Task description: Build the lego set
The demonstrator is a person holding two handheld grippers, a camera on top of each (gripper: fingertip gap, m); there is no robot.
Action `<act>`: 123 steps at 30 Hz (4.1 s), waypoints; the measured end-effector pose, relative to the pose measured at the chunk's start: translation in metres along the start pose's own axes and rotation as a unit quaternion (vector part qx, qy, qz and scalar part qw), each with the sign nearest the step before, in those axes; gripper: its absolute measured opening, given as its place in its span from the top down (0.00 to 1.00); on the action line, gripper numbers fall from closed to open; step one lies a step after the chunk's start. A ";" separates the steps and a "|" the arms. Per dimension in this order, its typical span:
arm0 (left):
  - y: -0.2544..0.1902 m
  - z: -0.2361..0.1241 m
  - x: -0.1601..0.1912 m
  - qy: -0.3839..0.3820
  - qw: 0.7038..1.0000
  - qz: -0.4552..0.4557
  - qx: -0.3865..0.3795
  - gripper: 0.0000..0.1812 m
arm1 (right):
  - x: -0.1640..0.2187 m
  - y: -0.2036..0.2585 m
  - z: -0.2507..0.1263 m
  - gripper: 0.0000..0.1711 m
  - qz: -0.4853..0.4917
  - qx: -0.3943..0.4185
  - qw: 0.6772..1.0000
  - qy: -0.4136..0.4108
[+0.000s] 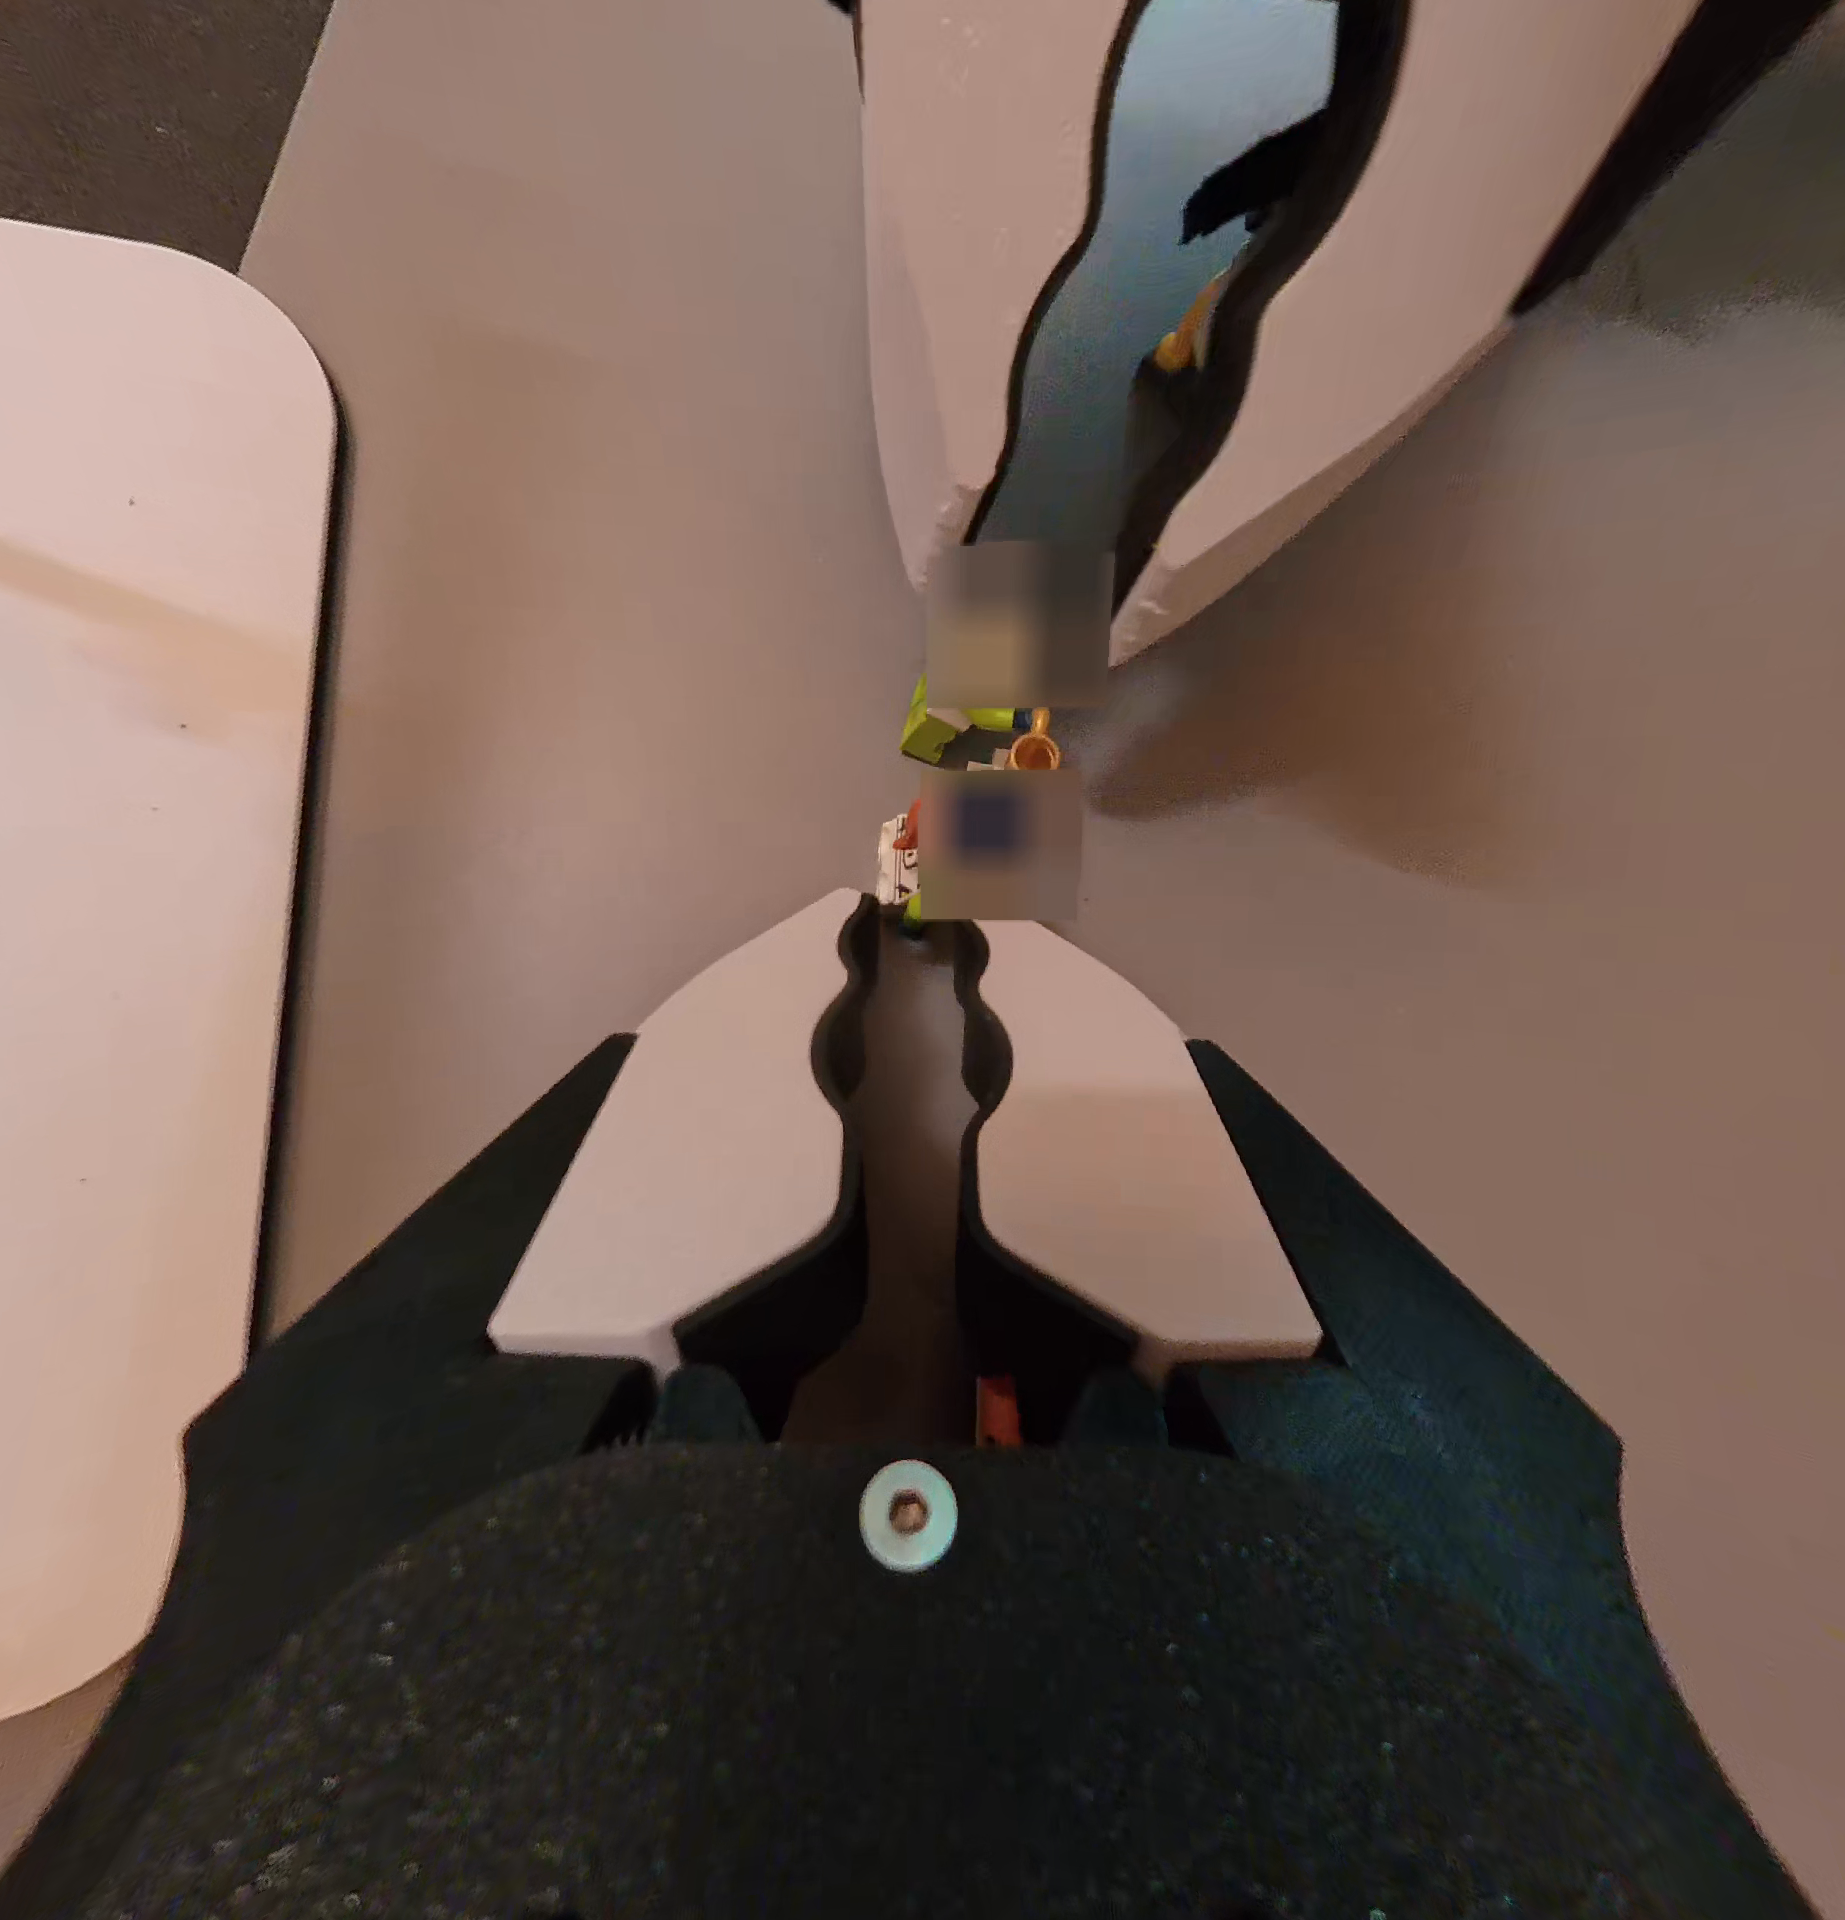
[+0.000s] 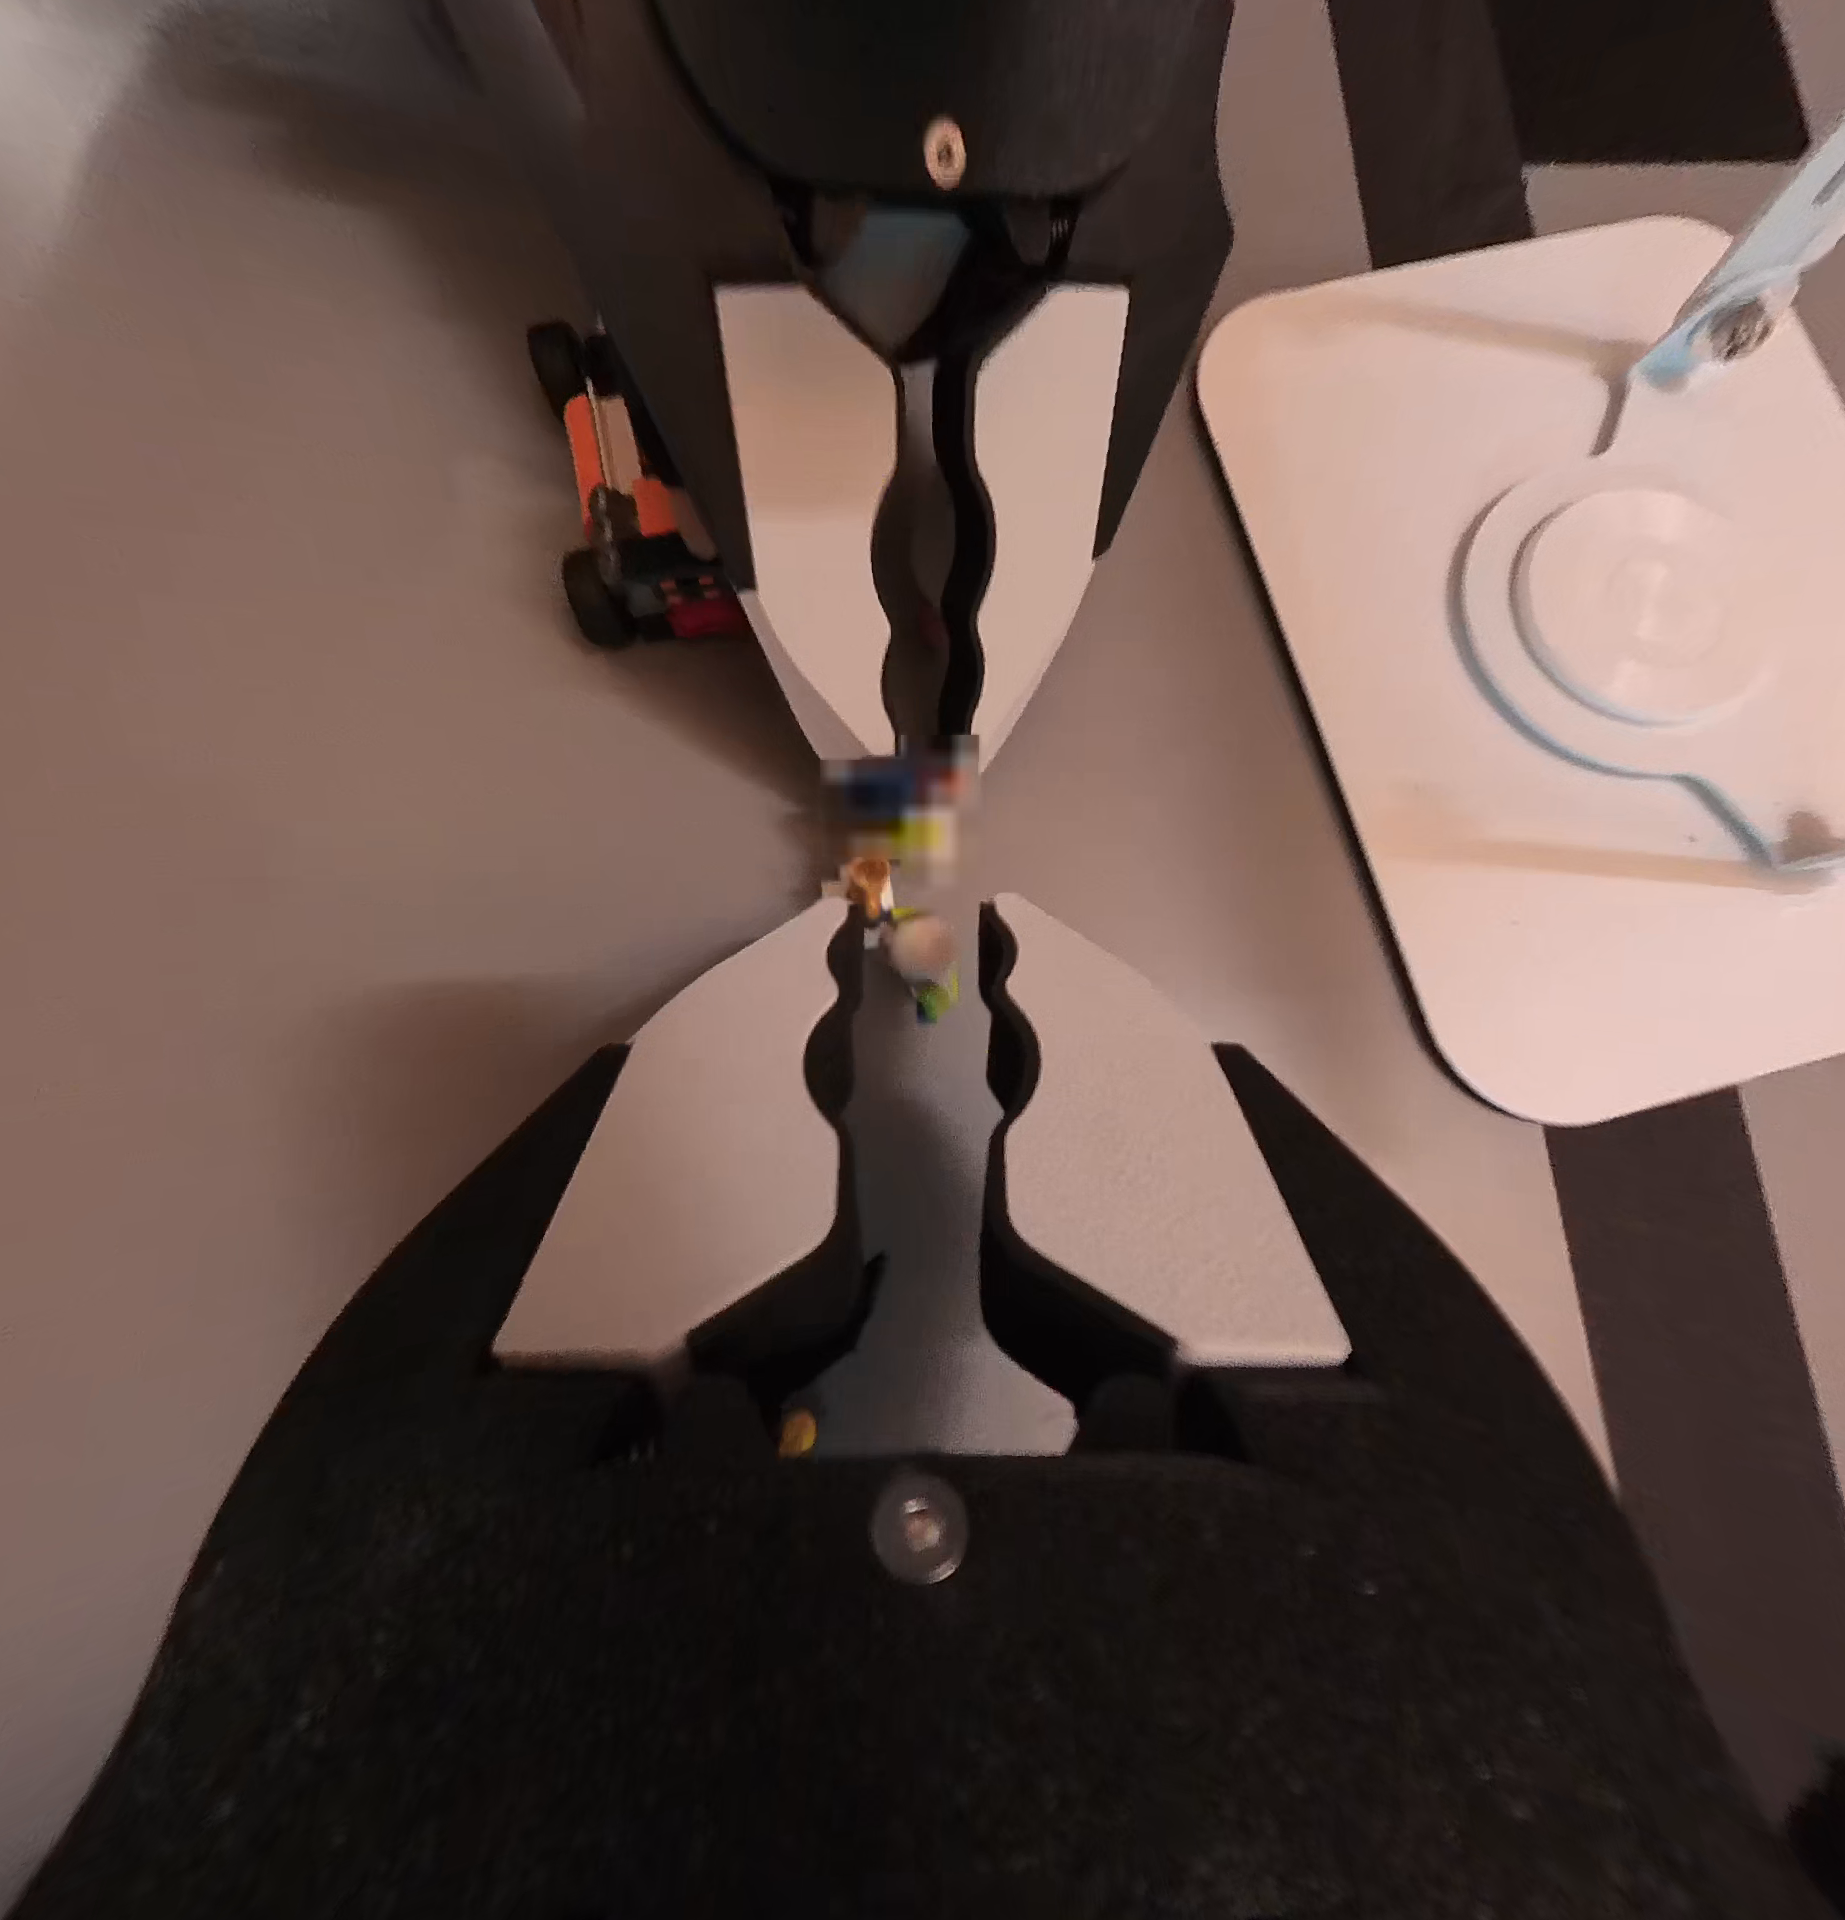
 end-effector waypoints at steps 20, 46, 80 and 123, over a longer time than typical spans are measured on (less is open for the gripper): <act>0.000 0.001 0.000 -0.010 1.000 0.001 0.001 0.94 | -0.029 0.009 0.016 0.94 -0.025 0.043 0.998 0.042; -0.001 0.001 0.000 -0.017 1.000 0.005 0.010 0.94 | -0.031 0.009 0.018 0.87 -0.036 0.029 0.995 0.093; 0.000 0.001 0.000 -0.011 1.000 0.006 0.026 0.93 | -0.030 -0.012 0.017 0.92 -0.087 0.004 0.989 0.119; -0.002 0.005 -0.003 -0.015 0.992 0.114 0.046 0.95 | 0.006 0.003 0.021 0.91 -0.108 -0.020 0.984 0.142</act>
Point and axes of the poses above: each gripper's, where its closed fingertips meet, z out along the fingers, x out of its underside, y = z × x across the jaws, the point moved 8 cm from there along -z, back along the fingers, and after that the axes turned 10 degrees about y, right-handed, at the moved point
